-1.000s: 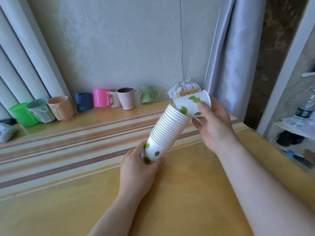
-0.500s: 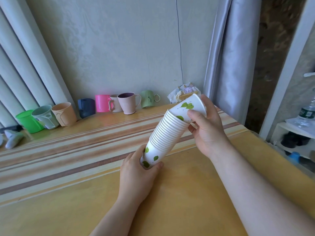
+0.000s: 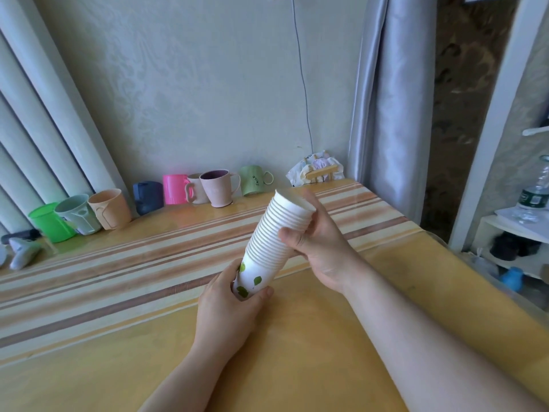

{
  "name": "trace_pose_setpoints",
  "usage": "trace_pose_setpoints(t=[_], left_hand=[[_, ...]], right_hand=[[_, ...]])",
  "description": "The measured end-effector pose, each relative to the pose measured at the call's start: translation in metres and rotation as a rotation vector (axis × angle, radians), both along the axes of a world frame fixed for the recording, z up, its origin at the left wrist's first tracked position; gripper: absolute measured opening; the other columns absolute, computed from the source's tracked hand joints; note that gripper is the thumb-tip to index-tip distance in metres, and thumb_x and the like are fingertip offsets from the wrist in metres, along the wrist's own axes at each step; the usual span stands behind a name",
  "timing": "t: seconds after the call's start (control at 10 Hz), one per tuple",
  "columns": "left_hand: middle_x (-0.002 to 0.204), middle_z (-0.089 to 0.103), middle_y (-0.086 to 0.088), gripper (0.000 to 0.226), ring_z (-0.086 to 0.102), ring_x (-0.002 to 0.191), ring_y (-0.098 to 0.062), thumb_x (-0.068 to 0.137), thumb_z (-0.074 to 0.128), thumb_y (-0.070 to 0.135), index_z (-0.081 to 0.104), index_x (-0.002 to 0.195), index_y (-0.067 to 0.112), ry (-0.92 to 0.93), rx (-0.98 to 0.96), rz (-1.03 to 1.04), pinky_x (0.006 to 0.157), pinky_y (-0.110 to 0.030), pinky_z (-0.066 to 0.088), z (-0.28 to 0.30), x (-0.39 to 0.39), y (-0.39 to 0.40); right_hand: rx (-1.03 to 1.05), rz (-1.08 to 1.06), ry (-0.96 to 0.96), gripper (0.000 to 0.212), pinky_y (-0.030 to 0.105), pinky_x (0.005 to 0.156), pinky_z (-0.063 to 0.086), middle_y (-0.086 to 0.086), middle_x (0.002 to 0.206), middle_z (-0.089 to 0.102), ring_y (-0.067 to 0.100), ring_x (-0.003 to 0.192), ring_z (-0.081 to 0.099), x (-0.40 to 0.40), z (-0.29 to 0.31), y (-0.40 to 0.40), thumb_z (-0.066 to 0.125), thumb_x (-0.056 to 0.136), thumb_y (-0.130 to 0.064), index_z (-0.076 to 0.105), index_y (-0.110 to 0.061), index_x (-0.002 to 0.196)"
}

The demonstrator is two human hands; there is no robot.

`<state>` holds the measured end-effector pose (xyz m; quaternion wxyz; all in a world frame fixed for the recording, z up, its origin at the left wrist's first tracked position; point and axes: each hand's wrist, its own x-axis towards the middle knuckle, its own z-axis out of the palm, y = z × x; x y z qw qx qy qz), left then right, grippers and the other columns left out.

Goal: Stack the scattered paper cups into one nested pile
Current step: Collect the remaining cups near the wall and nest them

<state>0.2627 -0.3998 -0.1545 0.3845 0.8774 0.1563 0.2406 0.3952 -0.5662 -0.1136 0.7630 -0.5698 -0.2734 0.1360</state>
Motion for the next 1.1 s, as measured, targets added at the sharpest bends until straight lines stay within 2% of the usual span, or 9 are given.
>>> trace_pose_setpoints(t=[0.1, 0.2, 0.3, 0.4, 0.5, 0.6, 0.7, 0.8, 1.1], left_hand=[[0.098, 0.076, 0.022, 0.048, 0.069, 0.092, 0.001, 0.08, 0.088, 0.047, 0.061, 0.118, 0.057, 0.057, -0.062, -0.016, 0.08, -0.029, 0.058, 0.007, -0.003, 0.003], [0.102, 0.078, 0.023, 0.051, 0.074, 0.088, -0.001, 0.075, 0.087, 0.042, 0.068, 0.122, 0.05, 0.166, -0.106, -0.063, 0.078, -0.032, 0.064, 0.016, -0.003, 0.016], [0.099, 0.079, 0.02, 0.048, 0.075, 0.084, -0.003, 0.073, 0.087, 0.035, 0.072, 0.117, 0.046, 0.269, -0.058, -0.099, 0.072, -0.029, 0.065, 0.025, -0.005, 0.032], [0.099, 0.078, 0.021, 0.042, 0.071, 0.094, -0.001, 0.074, 0.085, 0.037, 0.074, 0.114, 0.044, 0.336, 0.015, -0.106, 0.082, -0.031, 0.061, 0.028, -0.012, 0.048], [0.1, 0.079, 0.025, 0.034, 0.07, 0.099, 0.001, 0.072, 0.086, 0.041, 0.077, 0.105, 0.044, 0.321, 0.012, -0.106, 0.091, -0.033, 0.059, 0.027, -0.015, 0.07], [0.097, 0.081, 0.02, 0.022, 0.072, 0.099, -0.001, 0.077, 0.083, 0.034, 0.079, 0.097, 0.041, 0.27, -0.021, -0.077, 0.092, -0.035, 0.059, 0.027, -0.009, 0.099], [0.105, 0.078, 0.02, 0.032, 0.069, 0.106, -0.002, 0.08, 0.086, 0.038, 0.076, 0.11, 0.043, 0.195, 0.001, -0.027, 0.091, -0.035, 0.056, 0.029, 0.005, 0.128], [0.106, 0.076, 0.024, 0.031, 0.069, 0.105, -0.005, 0.087, 0.08, 0.036, 0.075, 0.117, 0.04, 0.18, 0.046, -0.006, 0.083, -0.032, 0.051, 0.027, 0.019, 0.153], [0.117, 0.08, 0.007, 0.032, 0.07, 0.112, -0.024, 0.097, 0.065, 0.048, 0.072, 0.123, 0.032, 0.252, 0.27, -0.021, 0.087, -0.036, 0.052, 0.006, 0.028, 0.16]], right_hand=[[-0.18, 0.074, -0.047, 0.077, 0.062, 0.106, 0.055, 0.017, 0.131, 0.073, 0.039, 0.125, 0.068, -0.014, -0.022, 0.019, 0.098, 0.072, -0.024, 0.061, -0.016, 0.139], [-0.434, 0.058, -0.131, 0.069, 0.047, 0.104, 0.06, -0.007, 0.123, 0.079, 0.011, 0.115, 0.074, -0.03, -0.037, 0.033, 0.095, 0.072, -0.029, 0.063, -0.029, 0.133], [-0.529, 0.025, -0.162, 0.066, 0.036, 0.098, 0.062, -0.018, 0.116, 0.079, 0.0, 0.106, 0.074, -0.038, -0.039, 0.043, 0.097, 0.071, -0.034, 0.063, -0.037, 0.128], [-0.61, -0.036, -0.211, 0.066, 0.03, 0.085, 0.063, -0.021, 0.11, 0.078, -0.003, 0.097, 0.074, -0.047, -0.034, 0.058, 0.095, 0.066, -0.041, 0.063, -0.043, 0.123], [-0.64, -0.029, -0.217, 0.057, 0.035, 0.081, 0.066, -0.016, 0.102, 0.08, 0.004, 0.085, 0.079, -0.044, -0.029, 0.08, 0.095, 0.067, -0.033, 0.065, -0.039, 0.115], [-0.65, -0.061, -0.234, 0.057, 0.038, 0.086, 0.065, -0.018, 0.105, 0.078, 0.004, 0.096, 0.075, -0.032, -0.021, 0.113, 0.096, 0.062, -0.038, 0.065, -0.041, 0.11], [-0.635, -0.102, -0.253, 0.065, 0.043, 0.089, 0.065, -0.015, 0.109, 0.078, 0.008, 0.103, 0.074, -0.016, -0.017, 0.152, 0.095, 0.057, -0.045, 0.068, -0.036, 0.116], [-0.652, -0.158, -0.279, 0.066, 0.037, 0.089, 0.062, -0.015, 0.108, 0.077, 0.009, 0.102, 0.072, -0.003, -0.016, 0.181, 0.098, 0.057, -0.046, 0.07, -0.031, 0.116], [-0.77, -0.186, -0.319, 0.052, 0.031, 0.082, 0.055, -0.015, 0.105, 0.075, 0.01, 0.099, 0.072, -0.004, -0.034, 0.184, 0.096, 0.07, -0.045, 0.068, -0.03, 0.112]])
